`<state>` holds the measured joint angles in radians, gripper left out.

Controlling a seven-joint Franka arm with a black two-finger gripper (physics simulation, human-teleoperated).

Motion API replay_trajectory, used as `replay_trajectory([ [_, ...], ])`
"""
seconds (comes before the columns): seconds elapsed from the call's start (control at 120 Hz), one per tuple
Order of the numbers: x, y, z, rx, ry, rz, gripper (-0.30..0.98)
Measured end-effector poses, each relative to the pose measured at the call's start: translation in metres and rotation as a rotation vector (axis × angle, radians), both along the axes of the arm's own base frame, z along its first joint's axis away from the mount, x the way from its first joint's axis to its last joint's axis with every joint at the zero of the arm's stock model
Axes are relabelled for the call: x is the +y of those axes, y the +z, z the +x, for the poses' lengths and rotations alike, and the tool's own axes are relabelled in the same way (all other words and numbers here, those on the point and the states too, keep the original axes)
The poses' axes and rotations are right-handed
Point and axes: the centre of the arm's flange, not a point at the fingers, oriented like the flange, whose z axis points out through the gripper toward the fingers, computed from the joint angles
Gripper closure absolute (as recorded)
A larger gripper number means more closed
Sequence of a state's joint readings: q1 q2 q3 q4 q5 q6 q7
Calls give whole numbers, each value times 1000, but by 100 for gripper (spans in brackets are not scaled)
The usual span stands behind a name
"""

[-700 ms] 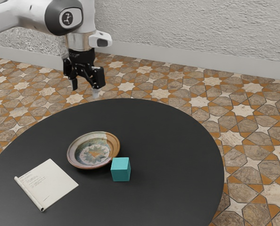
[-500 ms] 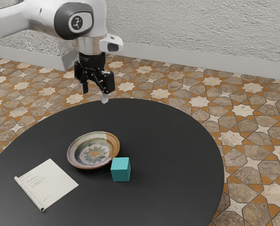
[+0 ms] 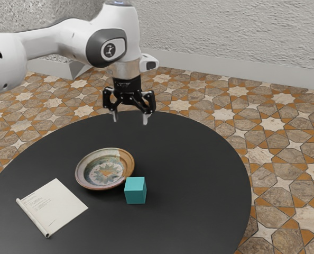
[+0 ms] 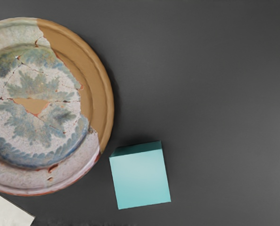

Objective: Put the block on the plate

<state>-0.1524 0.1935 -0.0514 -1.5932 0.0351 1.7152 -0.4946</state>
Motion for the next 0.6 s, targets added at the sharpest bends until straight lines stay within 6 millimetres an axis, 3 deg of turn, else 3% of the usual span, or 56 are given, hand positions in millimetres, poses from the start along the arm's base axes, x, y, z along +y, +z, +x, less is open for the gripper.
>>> replay_trajectory([
  [0.083, 3, -23, -14, 12, 111, 15, 0],
  [0.158, 5, -31, -17, -3, 209, 19, 0],
  [0.3, -19, -29, -23, -28, 294, 15, 0],
  [0.6, -26, -31, -34, 48, 267, -27, 0],
])
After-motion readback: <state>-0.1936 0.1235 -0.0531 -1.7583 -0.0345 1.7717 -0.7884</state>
